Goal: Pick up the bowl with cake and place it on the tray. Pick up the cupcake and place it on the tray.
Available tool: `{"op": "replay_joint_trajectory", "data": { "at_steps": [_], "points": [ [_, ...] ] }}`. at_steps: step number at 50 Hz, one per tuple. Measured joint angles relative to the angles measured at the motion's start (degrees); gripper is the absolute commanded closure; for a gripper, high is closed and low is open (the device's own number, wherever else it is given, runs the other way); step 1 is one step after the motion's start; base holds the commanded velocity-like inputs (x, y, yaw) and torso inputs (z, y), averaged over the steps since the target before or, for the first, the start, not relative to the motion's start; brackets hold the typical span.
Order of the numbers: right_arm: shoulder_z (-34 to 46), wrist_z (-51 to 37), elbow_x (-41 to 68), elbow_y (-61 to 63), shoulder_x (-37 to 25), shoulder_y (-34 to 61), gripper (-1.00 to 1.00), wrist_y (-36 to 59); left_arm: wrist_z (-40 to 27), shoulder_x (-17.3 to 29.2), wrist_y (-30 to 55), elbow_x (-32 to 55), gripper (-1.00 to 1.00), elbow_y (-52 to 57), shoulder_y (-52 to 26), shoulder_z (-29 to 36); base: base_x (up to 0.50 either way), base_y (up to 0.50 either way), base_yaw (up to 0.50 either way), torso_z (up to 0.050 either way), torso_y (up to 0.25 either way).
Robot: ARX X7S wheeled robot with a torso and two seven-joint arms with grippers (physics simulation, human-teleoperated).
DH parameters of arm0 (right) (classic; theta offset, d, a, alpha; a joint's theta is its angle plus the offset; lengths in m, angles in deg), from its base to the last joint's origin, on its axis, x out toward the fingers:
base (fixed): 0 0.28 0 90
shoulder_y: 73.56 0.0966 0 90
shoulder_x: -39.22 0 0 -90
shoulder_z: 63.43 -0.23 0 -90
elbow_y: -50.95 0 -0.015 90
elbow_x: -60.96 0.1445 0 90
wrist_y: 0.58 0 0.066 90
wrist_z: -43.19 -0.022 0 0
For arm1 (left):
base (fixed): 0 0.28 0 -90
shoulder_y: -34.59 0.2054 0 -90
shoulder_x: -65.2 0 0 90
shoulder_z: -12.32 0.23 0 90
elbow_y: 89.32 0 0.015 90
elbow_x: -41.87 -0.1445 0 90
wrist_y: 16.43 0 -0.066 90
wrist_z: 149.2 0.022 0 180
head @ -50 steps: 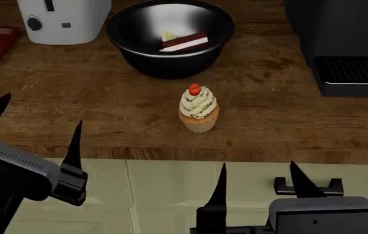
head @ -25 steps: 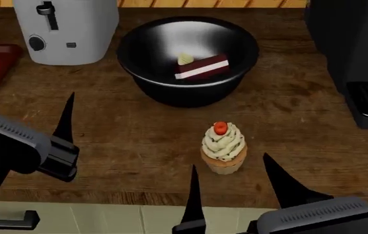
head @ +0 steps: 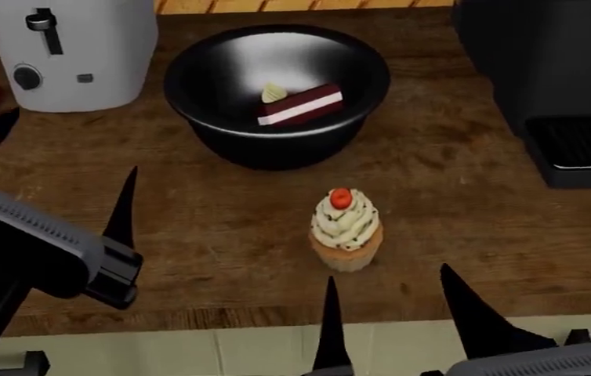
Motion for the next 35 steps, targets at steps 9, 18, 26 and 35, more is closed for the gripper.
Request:
{"op": "replay_joint_trajectory", "data": {
  "at_steps": [9,18,26,35],
  "points": [
    [-0.1,0.0,0.3,-1.1,0.1,-0.8,-1.00,-1.2,0.2,0.3,1.0,-0.2,-1.00,0.2,-0.7,1.0,0.00,0.00,-0.50,0.000,0.000],
    [0.8,0.5,0.6,-0.5,-0.3,-1.0,-1.00,-2.1,0.2,0.2,1.1,0.1,-1.00,0.1,-0.8,1.4,0.00,0.00,-0.26,0.000,0.000],
    [2.4,1.3,0.2,0.9,-0.7,-1.4,-1.00,-3.9,0.3,0.2,1.8,0.5,-1.00,0.9,-1.3,1.2,0.23,0.34,0.00,0.000,0.000],
    [2.5,2.3,1.7,1.6,-0.5,-1.6,-1.00,-6.1,0.5,0.3,3.1,0.5,-1.00,2.2,-2.1,1.2,0.31,0.33,0.00,0.000,0.000]
  ]
}}
